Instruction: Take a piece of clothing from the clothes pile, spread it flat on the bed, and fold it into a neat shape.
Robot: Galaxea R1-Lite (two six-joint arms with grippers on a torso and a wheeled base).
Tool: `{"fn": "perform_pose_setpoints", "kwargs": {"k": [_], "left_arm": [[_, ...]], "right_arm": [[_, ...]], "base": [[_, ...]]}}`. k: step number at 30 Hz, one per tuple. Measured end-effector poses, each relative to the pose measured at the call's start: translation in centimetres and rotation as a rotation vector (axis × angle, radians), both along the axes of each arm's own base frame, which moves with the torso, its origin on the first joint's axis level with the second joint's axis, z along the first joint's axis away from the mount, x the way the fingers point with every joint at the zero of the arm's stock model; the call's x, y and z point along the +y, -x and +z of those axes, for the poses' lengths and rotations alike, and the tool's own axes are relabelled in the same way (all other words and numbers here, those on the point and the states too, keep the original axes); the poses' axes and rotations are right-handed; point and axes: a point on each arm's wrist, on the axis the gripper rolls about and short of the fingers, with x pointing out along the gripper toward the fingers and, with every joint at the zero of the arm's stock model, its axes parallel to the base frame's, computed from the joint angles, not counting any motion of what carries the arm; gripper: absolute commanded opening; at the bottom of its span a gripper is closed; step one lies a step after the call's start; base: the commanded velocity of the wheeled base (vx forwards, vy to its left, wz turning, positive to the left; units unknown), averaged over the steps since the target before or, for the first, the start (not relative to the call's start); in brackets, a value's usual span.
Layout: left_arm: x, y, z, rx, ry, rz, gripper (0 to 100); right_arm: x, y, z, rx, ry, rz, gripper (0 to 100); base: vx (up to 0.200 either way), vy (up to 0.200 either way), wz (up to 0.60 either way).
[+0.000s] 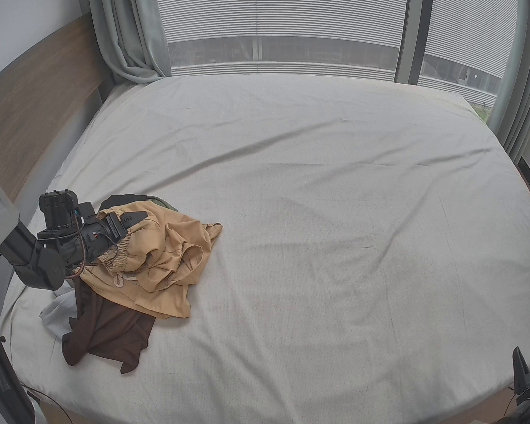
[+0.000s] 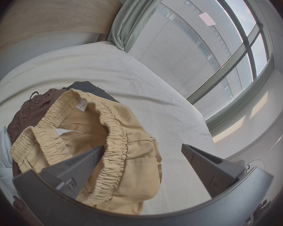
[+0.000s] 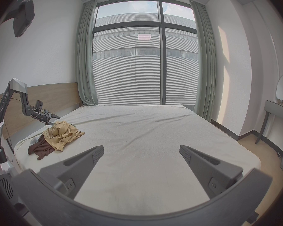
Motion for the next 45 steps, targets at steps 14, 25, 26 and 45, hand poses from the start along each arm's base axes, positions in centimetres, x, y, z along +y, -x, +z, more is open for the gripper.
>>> {"fn": "perform_pose_setpoints", "kwargs": {"k": [14, 25, 26, 45], "left_arm": [[-0.7, -1.6, -1.2, 0.003, 0.005, -0.023, 100], [-0.7, -1.9, -1.7, 0.008, 0.002, -0.022, 0], [-0.7, -1.9, -1.8, 0.009, 0.001, -0.024, 0], [-1.3, 1.3, -0.1, 0.023, 0.106, -0.046, 0]], "right_arm": [[0.0, 0.0, 0.0, 0.0, 0.0, 0.0, 100], [0.0, 0.0, 0.0, 0.001, -0.001, -0.002, 100], [0.0, 0.0, 0.0, 0.001, -0.002, -0.002, 100], [0.0, 0.0, 0.0, 0.001, -0.003, -0.002, 100]], "base": [[0.0, 0.0, 0.0], [0.0, 0.0, 0.0], [0.0, 0.0, 0.0], [0.0, 0.0, 0.0]]}}
